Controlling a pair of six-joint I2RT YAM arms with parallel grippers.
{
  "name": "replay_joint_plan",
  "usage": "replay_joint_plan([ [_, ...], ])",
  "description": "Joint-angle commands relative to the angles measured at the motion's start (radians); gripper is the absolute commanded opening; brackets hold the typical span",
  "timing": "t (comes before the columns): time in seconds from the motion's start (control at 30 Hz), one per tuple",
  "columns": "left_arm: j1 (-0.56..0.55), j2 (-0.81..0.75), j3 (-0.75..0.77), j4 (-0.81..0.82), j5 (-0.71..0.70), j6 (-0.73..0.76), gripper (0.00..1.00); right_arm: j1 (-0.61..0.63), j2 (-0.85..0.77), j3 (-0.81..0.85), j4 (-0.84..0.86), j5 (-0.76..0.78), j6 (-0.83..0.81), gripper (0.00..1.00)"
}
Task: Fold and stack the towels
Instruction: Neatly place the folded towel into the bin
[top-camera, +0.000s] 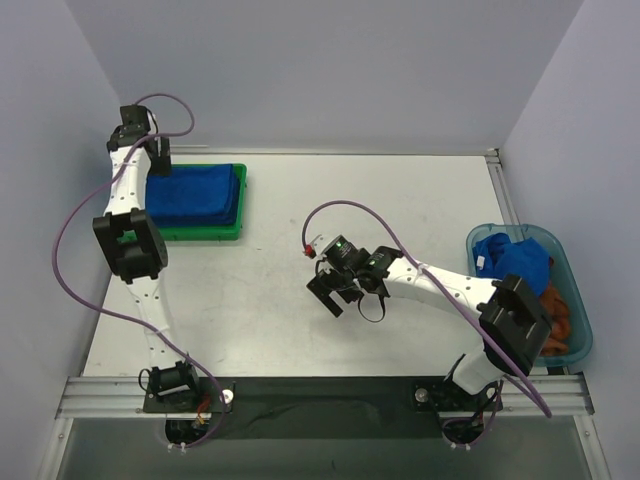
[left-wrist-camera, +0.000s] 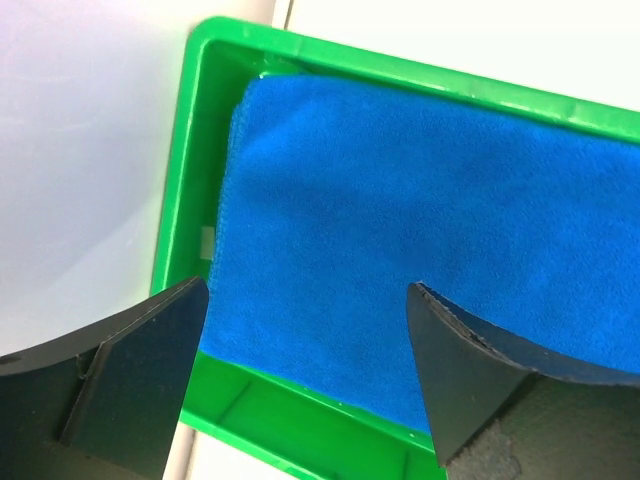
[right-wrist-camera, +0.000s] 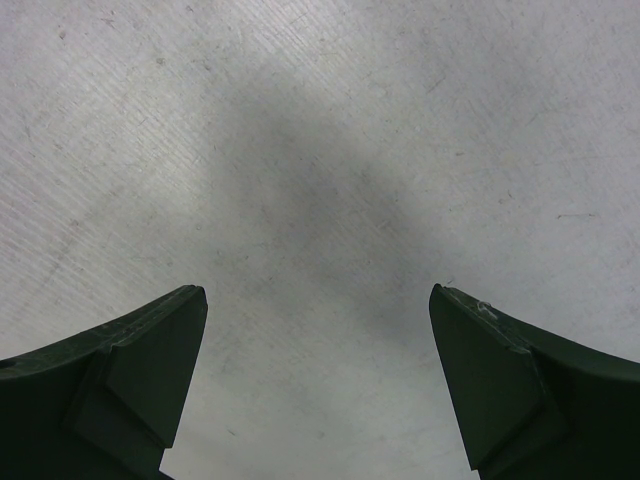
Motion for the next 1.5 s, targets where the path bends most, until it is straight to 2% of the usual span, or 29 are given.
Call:
replay_joint_plan([
  [0.0,-0.005,-0.131,-0.062,0.088,0.046,-0.053,0.89,0.009,-0.007,0.026,-0.034,0.026,-0.012,1.00],
  [0.1,-0.046,-0.197,-0.175,0.176,0.172,-0.085,0.85,0.011,-0.008,0.030,-0.031,0.026,-0.006,1.00],
  [0.2,-0.097,-0.231,-0.253,0.230,0.258,-0.110,0.66,0.014,-0.036,0.021,-0.031,0.026,-0.004,1.00],
  [0.33,-0.189,-0.248,-0.345,0.242,0.292,-0.151,0.43,0.012,-0.072,-0.001,-0.026,0.040,-0.001,1.00],
  [0.47,-0.261,-0.265,-0.454,0.271,0.289,-0.162,0.24,0.014,-0.102,-0.040,-0.002,0.026,0.009,1.00],
  [0.6,-0.299,-0.272,-0.545,0.285,0.289,-0.182,0.14,0.015,-0.140,-0.083,0.021,0.031,0.009,1.00],
  [0.83,-0.347,-0.301,-0.686,0.322,0.292,-0.197,0.12,0.014,-0.192,-0.125,0.043,0.039,0.037,1.00],
  [1.03,-0.353,-0.464,-0.763,0.430,0.345,-0.237,0.14,0.012,-0.229,-0.155,0.049,0.055,0.035,1.00],
  [1.2,-0.352,-0.591,-0.789,0.516,0.275,-0.236,0.15,0.009,-0.238,-0.163,0.054,0.057,0.038,1.00],
  [1.27,-0.342,-0.591,-0.800,0.535,0.221,-0.233,0.15,0.009,-0.237,-0.166,0.057,0.059,0.038,1.00],
  [1.47,-0.324,-0.466,-0.797,0.520,0.218,-0.237,0.15,0.009,-0.241,-0.175,0.060,0.060,0.038,1.00],
])
